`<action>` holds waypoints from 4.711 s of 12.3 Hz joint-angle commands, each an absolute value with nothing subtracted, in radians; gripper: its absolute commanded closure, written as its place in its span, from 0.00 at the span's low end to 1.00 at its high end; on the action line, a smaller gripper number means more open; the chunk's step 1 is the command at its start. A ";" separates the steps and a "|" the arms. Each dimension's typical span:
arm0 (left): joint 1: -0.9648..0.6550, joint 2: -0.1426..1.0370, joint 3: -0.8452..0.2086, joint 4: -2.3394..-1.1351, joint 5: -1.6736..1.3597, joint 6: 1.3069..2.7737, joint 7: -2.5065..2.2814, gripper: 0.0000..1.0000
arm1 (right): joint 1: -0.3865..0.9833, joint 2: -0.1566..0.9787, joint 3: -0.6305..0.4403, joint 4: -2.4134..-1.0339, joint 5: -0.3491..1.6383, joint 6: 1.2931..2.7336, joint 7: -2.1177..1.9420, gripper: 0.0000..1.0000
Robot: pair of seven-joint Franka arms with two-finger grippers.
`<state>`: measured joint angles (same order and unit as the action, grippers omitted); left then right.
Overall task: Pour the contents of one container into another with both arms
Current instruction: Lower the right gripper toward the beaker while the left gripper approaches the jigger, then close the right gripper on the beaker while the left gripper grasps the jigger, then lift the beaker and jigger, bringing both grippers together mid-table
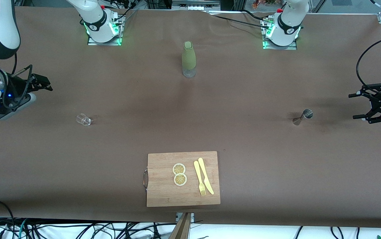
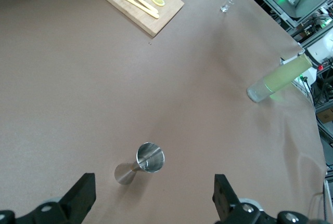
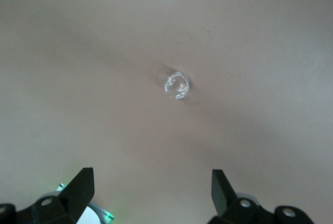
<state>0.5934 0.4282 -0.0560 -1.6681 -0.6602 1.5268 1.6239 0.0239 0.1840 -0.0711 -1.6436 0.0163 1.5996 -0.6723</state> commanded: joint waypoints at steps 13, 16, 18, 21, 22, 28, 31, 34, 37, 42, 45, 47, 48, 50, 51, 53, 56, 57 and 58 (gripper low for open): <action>0.676 0.747 -0.066 -1.649 -0.893 1.513 2.362 0.01 | -0.322 0.578 -0.078 -1.629 0.744 1.597 -1.811 0.00; 0.678 0.794 -0.064 -1.649 -0.927 1.514 2.454 0.01 | -0.363 0.679 -0.078 -1.628 0.863 1.594 -2.059 0.00; 0.678 0.821 -0.066 -1.649 -0.933 1.514 2.493 0.01 | -0.374 0.730 -0.078 -1.628 0.920 1.598 -2.201 0.00; 0.672 0.862 -0.066 -1.652 -0.960 1.511 2.530 0.01 | -0.388 0.805 -0.078 -1.606 0.985 1.597 -2.334 0.00; 0.669 0.870 -0.066 -1.652 -0.966 1.511 2.537 0.01 | -0.396 0.828 -0.078 -1.605 0.992 1.595 -2.350 0.00; 0.638 0.897 -0.067 -1.663 -0.989 1.514 2.574 0.01 | -0.387 0.882 -0.074 -1.605 0.992 1.600 -2.393 0.00; 0.623 0.900 -0.067 -1.690 -1.022 1.520 2.608 0.01 | -0.362 0.890 -0.072 -1.606 0.992 1.600 -2.407 0.00; 0.609 0.900 -0.066 -1.718 -1.052 1.523 2.612 0.01 | -0.354 0.899 -0.071 -1.605 0.992 1.614 -2.407 0.00; 0.601 0.900 -0.066 -1.738 -1.068 1.525 2.626 0.01 | -0.339 0.907 -0.068 -1.605 0.992 1.620 -2.404 0.00; 0.572 0.899 -0.066 -1.787 -1.114 1.542 2.667 0.01 | -0.336 0.910 -0.063 -1.605 0.993 1.620 -2.391 0.13; 0.560 0.897 -0.066 -1.801 -1.127 1.548 2.680 0.09 | -0.336 0.910 -0.063 -1.605 0.988 1.620 -2.396 0.30; 0.557 0.899 -0.066 -1.802 -1.138 1.548 2.697 0.23 | -0.336 0.910 -0.063 -1.605 0.986 1.620 -2.398 0.43; 0.557 0.899 -0.066 -1.802 -1.138 1.548 2.697 0.37 | -0.336 0.910 -0.063 -1.603 0.985 1.620 -2.399 0.52; 0.557 0.899 -0.066 -1.802 -1.140 1.548 2.692 0.81 | -0.334 0.910 -0.063 -1.600 0.983 1.620 -2.399 0.60; 0.557 0.900 -0.066 -1.802 -1.141 1.548 2.689 1.00 | -0.330 0.910 -0.063 -1.600 0.985 1.620 -2.396 0.60; 0.557 0.899 -0.066 -1.802 -1.141 1.546 2.688 1.00 | -0.328 0.908 -0.063 -1.598 0.986 1.620 -2.395 0.60; 0.557 0.897 -0.066 -1.801 -1.140 1.539 2.684 1.00 | -0.308 0.894 -0.063 -1.592 0.980 1.621 -2.381 0.62; 0.557 0.894 -0.066 -1.801 -1.140 1.534 2.684 1.00 | -0.296 0.885 -0.063 -1.592 0.977 1.626 -2.382 0.64; 0.557 0.890 -0.066 -1.799 -1.140 1.532 2.683 1.00 | -0.285 0.876 -0.064 -1.592 0.977 1.634 -2.381 0.66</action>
